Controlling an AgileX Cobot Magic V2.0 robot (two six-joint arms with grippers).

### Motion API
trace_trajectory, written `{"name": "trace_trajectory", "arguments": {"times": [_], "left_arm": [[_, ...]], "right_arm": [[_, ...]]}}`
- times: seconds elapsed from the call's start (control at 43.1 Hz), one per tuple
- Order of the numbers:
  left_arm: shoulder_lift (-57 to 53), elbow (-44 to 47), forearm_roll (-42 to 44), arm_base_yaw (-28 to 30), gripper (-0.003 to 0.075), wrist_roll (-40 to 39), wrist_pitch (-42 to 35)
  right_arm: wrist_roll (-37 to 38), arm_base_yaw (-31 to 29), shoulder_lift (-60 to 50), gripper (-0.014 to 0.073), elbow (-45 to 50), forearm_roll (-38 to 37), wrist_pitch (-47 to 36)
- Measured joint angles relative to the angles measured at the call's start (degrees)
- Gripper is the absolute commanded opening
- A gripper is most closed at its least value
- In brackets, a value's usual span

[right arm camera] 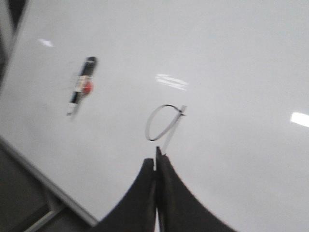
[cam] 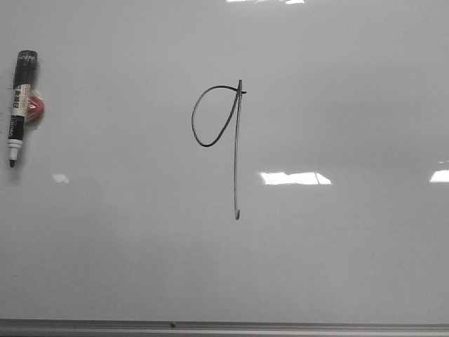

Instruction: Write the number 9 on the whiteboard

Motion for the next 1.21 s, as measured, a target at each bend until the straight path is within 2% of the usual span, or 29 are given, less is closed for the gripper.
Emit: {"name": "trace_trajectory", "arguments": {"times": [0.093,0.255,0.348,0.464,0.743,1.208], "left_arm": [[0.0,0.0,0.0,0.0,-0.0019,0.0,0.0],[0.0,0.0,0.0,0.0,-0.0019,0.0,0.0],[0.0,0.0,0.0,0.0,-0.0019,0.0,0.0],[0.0,0.0,0.0,0.0,-0.0019,0.0,0.0],[0.0,0.0,0.0,0.0,-0.0019,0.0,0.0],[0.0,0.0,0.0,0.0,-0.0019,0.0,0.0]], "right_arm": [[7.32,-5.04,-5.24,-0.0106,5.44,-7.54,-3.68],[23.06,-11.75,-13.94,-0.0106,13.69,-23.28,-4.39],[32.85,-14.3,-18.42,-0.0106,17.6,-31.56,-4.39],[40.26,-15.78,-22.76,-0.0106,21.17,-38.52,-4.39],[43.15,-15.92,-23.83,-0.0106,25.55,-43.51,-8.86],[43.27,-15.92,-23.83,-0.0106,25.55,-44.02,-10.81]]}}
